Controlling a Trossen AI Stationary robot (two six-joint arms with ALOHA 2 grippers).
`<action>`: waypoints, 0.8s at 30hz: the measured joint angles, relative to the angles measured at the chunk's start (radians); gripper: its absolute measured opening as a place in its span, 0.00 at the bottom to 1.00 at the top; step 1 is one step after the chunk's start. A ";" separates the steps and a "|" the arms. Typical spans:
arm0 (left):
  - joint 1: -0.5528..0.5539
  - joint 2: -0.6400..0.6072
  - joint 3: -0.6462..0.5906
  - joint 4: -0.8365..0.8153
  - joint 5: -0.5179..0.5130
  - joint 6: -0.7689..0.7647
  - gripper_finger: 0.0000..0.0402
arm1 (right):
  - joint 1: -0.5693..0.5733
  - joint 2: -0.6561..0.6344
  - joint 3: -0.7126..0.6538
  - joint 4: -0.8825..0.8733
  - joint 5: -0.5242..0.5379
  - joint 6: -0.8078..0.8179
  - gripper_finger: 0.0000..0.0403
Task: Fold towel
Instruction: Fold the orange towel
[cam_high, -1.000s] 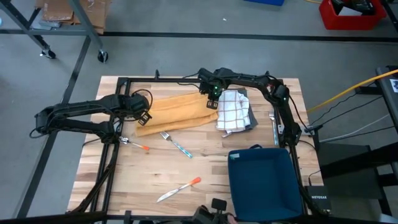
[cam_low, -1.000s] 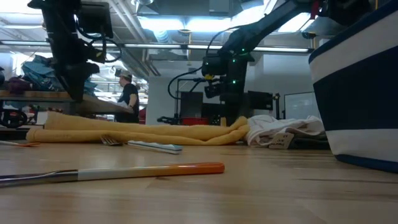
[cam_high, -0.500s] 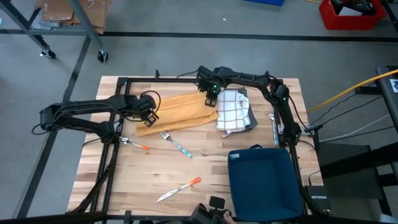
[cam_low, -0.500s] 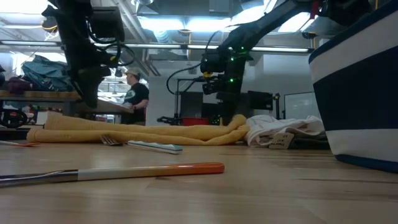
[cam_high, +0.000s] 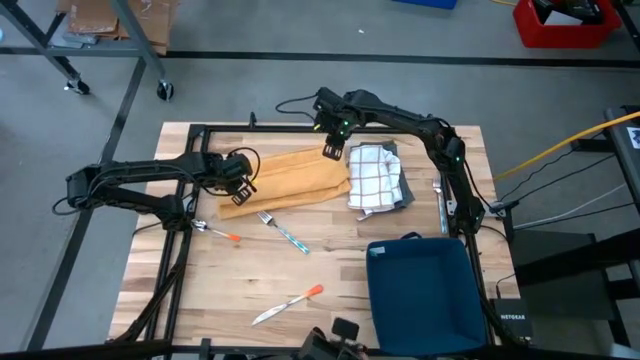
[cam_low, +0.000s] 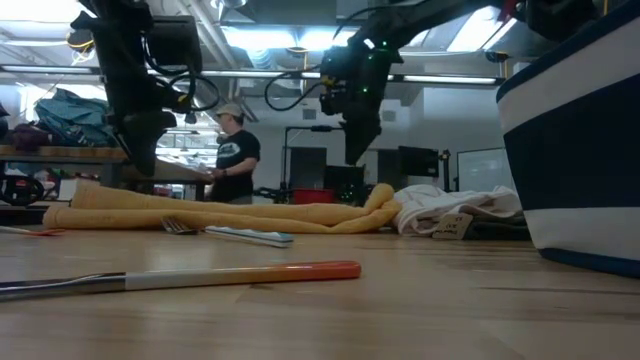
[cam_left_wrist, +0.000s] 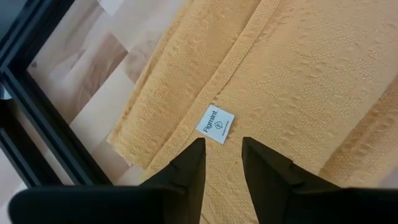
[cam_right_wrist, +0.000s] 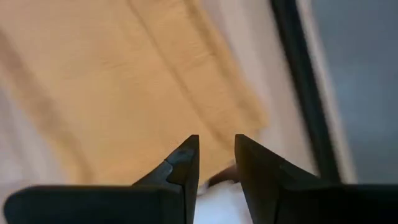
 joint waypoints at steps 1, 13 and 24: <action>0.000 0.000 0.000 0.000 0.000 -0.005 0.25 | 0.007 0.000 0.002 -0.017 -0.024 0.028 0.26; 0.000 0.000 -0.129 0.035 0.044 -0.239 0.17 | 0.121 0.008 -0.175 0.051 -0.017 0.103 0.26; -0.002 0.000 -0.241 0.131 0.273 -0.305 0.07 | 0.133 0.008 -0.371 0.306 0.040 0.114 0.26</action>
